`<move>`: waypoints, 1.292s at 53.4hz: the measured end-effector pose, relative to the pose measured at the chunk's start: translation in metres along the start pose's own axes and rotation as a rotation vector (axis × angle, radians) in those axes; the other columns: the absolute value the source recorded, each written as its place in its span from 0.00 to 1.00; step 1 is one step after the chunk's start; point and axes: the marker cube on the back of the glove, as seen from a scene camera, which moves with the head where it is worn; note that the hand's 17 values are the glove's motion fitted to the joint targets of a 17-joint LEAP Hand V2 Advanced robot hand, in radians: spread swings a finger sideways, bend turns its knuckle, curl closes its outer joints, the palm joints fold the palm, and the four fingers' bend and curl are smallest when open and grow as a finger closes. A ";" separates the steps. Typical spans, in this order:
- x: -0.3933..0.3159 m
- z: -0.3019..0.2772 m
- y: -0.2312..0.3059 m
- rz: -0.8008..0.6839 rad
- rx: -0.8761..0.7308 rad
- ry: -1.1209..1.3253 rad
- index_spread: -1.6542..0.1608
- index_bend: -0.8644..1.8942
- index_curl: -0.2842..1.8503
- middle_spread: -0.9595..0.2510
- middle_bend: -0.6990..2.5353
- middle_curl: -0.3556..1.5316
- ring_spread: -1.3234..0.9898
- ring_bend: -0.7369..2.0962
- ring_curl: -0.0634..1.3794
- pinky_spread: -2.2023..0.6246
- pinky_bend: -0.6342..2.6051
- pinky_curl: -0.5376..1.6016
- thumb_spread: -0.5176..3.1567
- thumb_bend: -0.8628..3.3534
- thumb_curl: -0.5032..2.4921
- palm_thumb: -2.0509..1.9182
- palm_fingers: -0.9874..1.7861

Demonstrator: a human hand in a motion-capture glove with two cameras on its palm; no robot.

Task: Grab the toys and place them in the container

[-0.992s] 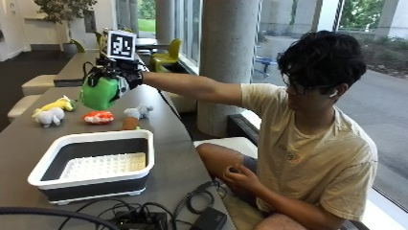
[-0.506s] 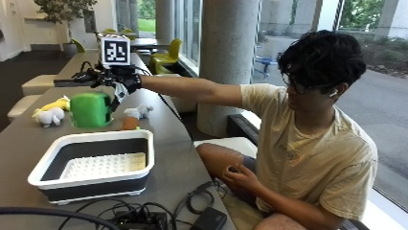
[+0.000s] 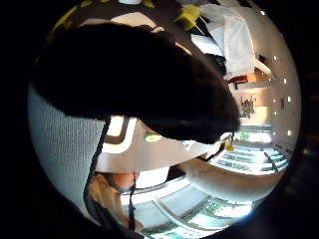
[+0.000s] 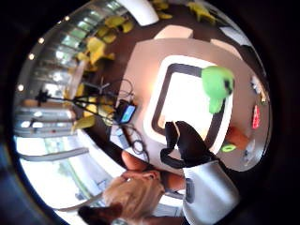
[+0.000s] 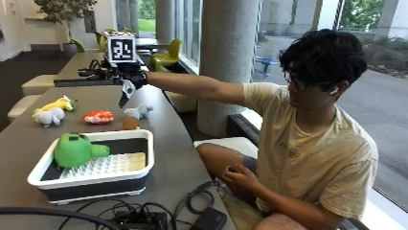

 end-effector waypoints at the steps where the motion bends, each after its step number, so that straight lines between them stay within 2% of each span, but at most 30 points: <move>1: 0.004 -0.001 -0.001 -0.044 0.001 0.044 0.75 0.34 0.22 0.80 0.24 0.41 0.60 0.35 0.35 0.81 0.65 0.42 0.47 0.20 0.36 0.61 0.24; 4: 0.011 -0.004 -0.001 -0.130 0.004 0.105 0.75 0.34 0.21 0.80 0.24 0.40 0.61 0.34 0.35 0.81 0.64 0.42 0.47 0.20 0.35 0.61 0.24; 16: 0.020 0.001 0.016 -0.176 -0.015 0.086 0.75 0.34 0.20 0.80 0.25 0.35 0.61 0.32 0.33 0.81 0.63 0.41 0.47 0.20 0.33 0.60 0.25; 23: 0.036 0.009 0.029 -0.174 -0.047 0.124 0.75 0.34 0.20 0.80 0.25 0.33 0.61 0.32 0.33 0.81 0.63 0.41 0.47 0.19 0.30 0.56 0.24; 29: 0.051 0.017 0.048 -0.050 -0.061 0.038 0.75 0.34 0.19 0.80 0.24 0.32 0.60 0.32 0.32 0.81 0.62 0.41 0.48 0.19 0.29 0.54 0.24; 37: 0.103 0.011 0.073 -0.081 -0.068 0.175 0.75 0.34 0.20 0.79 0.24 0.30 0.60 0.32 0.31 0.81 0.61 0.40 0.48 0.20 0.28 0.52 0.24; 58: 0.189 0.017 0.146 -0.012 -0.081 0.079 0.75 0.34 0.19 0.79 0.24 0.28 0.60 0.32 0.28 0.81 0.61 0.40 0.47 0.20 0.27 0.52 0.24; 63: 0.207 0.023 0.162 0.024 -0.080 0.065 0.75 0.34 0.19 0.79 0.24 0.28 0.60 0.32 0.28 0.81 0.60 0.40 0.47 0.20 0.27 0.52 0.24; 69: 0.220 0.037 0.180 0.134 -0.085 -0.003 0.75 0.34 0.19 0.79 0.25 0.28 0.59 0.32 0.28 0.81 0.59 0.40 0.47 0.20 0.27 0.52 0.24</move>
